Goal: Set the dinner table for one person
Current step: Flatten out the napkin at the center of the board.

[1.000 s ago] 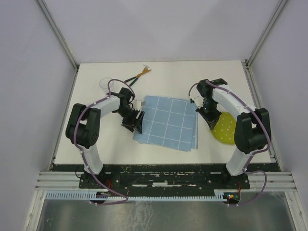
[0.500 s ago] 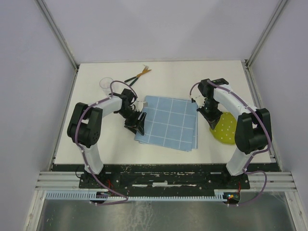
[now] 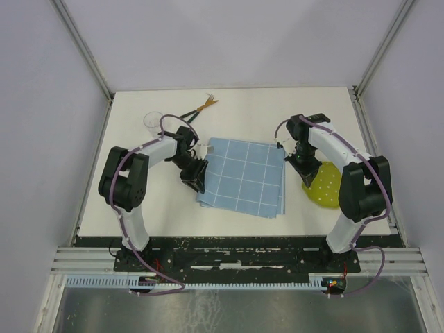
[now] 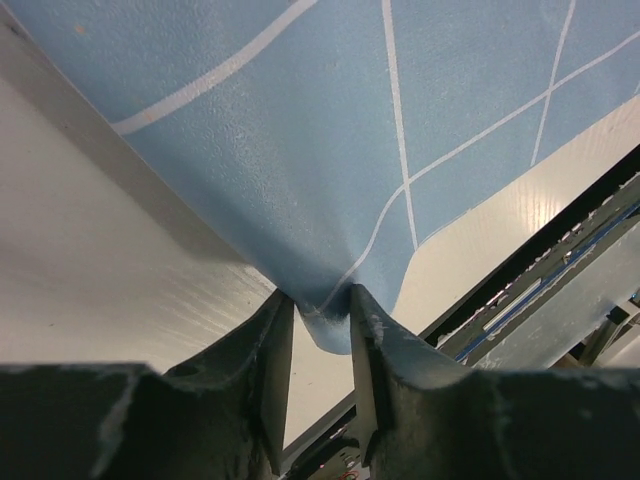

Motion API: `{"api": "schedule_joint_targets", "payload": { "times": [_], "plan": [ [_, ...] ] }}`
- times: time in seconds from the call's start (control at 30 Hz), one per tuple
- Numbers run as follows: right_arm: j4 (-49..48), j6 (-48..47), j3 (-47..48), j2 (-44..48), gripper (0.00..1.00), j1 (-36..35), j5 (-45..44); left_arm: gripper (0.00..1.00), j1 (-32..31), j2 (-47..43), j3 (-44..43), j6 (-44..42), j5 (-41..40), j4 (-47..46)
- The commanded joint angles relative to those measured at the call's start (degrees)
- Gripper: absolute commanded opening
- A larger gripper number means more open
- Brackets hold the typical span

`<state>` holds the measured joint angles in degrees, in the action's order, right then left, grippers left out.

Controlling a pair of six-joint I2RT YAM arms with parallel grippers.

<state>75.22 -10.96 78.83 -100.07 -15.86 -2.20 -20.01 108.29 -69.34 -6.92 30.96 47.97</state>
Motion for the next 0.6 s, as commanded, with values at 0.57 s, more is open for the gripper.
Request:
{"api": "schedule_joint_targets", "payload": {
  "times": [0.57],
  "plan": [
    [-0.6, -0.1, -0.4, 2.3, 0.02, 0.5, -0.5, 0.08, -0.8, 3.6, -10.8, 1.3, 4.1, 7.6]
  ]
}}
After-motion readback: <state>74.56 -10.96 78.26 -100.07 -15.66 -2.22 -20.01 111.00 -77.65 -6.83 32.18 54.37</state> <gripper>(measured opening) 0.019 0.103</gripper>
